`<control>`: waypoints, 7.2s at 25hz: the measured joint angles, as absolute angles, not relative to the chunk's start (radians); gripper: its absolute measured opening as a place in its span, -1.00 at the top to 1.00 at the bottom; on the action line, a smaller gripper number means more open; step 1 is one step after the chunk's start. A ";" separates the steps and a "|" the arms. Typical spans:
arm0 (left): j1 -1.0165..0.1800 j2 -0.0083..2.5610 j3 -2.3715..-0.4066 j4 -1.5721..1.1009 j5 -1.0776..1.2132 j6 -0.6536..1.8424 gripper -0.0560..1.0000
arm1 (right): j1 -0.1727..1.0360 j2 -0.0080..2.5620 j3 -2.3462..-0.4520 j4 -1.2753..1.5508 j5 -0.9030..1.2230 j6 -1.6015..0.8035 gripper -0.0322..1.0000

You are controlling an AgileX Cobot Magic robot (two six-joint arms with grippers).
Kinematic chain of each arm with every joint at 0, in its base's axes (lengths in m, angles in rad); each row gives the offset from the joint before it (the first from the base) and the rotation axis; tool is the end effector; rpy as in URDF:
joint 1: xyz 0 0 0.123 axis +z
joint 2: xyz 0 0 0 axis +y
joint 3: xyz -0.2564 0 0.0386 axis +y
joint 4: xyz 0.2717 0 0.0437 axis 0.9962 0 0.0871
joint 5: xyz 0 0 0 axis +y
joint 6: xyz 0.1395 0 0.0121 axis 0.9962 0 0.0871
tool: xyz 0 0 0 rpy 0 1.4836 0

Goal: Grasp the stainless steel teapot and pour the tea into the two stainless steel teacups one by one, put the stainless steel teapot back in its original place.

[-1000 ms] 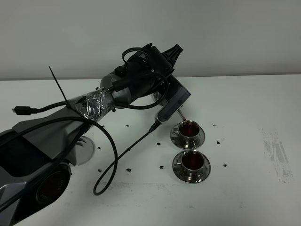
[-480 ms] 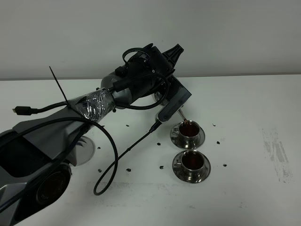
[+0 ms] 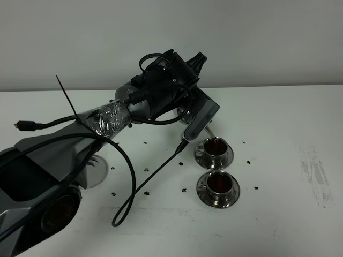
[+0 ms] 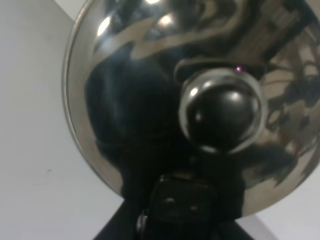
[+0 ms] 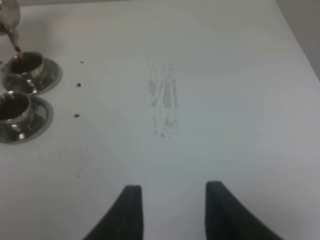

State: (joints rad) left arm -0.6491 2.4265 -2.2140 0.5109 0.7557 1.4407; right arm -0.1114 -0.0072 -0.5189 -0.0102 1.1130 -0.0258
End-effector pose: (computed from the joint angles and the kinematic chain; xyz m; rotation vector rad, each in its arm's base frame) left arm 0.4939 -0.3157 0.1515 2.3432 0.9930 0.9261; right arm 0.0786 -0.0101 0.2668 0.0896 2.0699 -0.0965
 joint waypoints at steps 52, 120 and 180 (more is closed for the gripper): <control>-0.417 2.053 -1.464 -0.279 0.648 0.998 0.50 | -0.111 -0.007 -0.519 -0.010 1.113 -0.027 0.37; -0.112 1.847 -1.115 -0.226 0.568 0.627 0.50 | -0.111 -0.007 -0.519 -0.010 1.113 -0.027 0.37; -0.086 1.750 -1.115 -0.229 0.631 0.630 0.29 | -0.111 -0.007 -0.519 -0.010 1.113 -0.027 0.37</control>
